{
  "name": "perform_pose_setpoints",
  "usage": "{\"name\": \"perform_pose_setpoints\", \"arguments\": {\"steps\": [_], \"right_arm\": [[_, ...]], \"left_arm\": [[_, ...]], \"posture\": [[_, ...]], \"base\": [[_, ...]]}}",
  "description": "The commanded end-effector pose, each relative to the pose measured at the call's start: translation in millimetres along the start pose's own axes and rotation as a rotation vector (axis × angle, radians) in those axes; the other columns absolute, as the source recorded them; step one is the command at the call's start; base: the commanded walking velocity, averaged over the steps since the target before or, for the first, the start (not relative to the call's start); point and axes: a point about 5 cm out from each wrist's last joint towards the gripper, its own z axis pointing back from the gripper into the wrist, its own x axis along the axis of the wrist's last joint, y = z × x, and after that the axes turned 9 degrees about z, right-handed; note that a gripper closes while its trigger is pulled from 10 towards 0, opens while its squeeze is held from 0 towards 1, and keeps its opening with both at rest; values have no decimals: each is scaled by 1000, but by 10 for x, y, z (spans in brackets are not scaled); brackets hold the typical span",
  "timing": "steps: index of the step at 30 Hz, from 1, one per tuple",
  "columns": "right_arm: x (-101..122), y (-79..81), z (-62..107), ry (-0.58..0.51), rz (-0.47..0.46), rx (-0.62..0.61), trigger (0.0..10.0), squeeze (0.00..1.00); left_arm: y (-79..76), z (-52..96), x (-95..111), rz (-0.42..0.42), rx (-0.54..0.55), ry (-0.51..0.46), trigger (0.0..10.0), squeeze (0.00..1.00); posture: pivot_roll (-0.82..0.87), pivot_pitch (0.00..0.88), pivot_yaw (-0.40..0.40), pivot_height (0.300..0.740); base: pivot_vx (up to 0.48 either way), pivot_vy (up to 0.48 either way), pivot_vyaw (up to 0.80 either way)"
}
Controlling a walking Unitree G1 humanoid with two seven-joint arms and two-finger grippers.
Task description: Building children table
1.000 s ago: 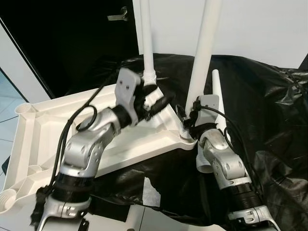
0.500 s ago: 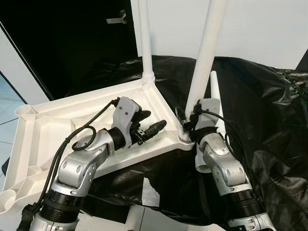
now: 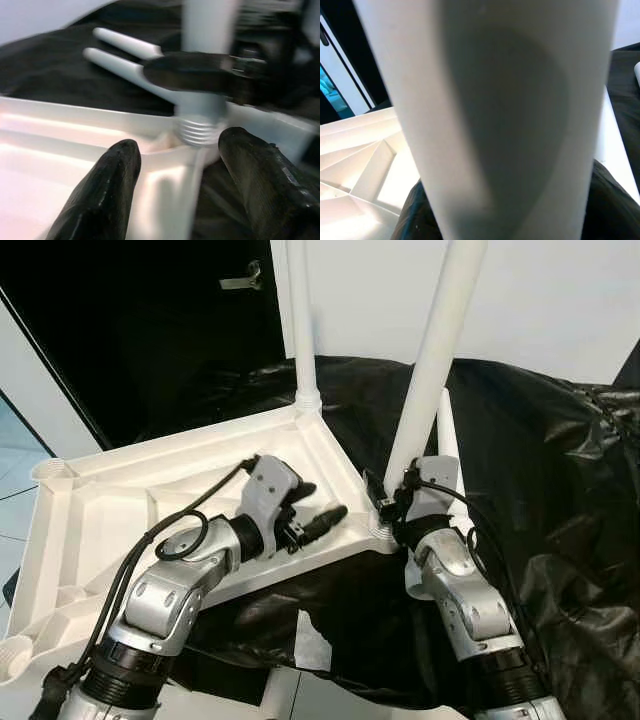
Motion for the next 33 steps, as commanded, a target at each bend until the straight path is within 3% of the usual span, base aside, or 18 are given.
{"name": "perform_pose_setpoints", "arguments": {"steps": [1, 10, 19, 33], "right_arm": [[-213, -20, 57, 105, -22, -17, 10000, 0], [-266, -70, 24, 123, -46, -41, 10000, 0], [-260, -149, -33, 120, -53, -57, 10000, 0], [-390, -44, 112, 88, 63, 25, 10000, 0]], "left_arm": [[-22, 9, -101, -15, -31, 58, 10000, 0], [41, -56, -326, -58, 25, 202, 10000, 0], [106, -181, -387, -67, 116, 231, 10000, 0], [137, -265, -447, -99, 156, 289, 10000, 0]], "posture": [[17, 0, 44, 740], [14, 0, 58, 740], [17, 0, 57, 740], [12, 0, 57, 740]], "base": [[0, 0, 0], [0, 0, 0], [0, 0, 0], [0, 0, 0]]}}
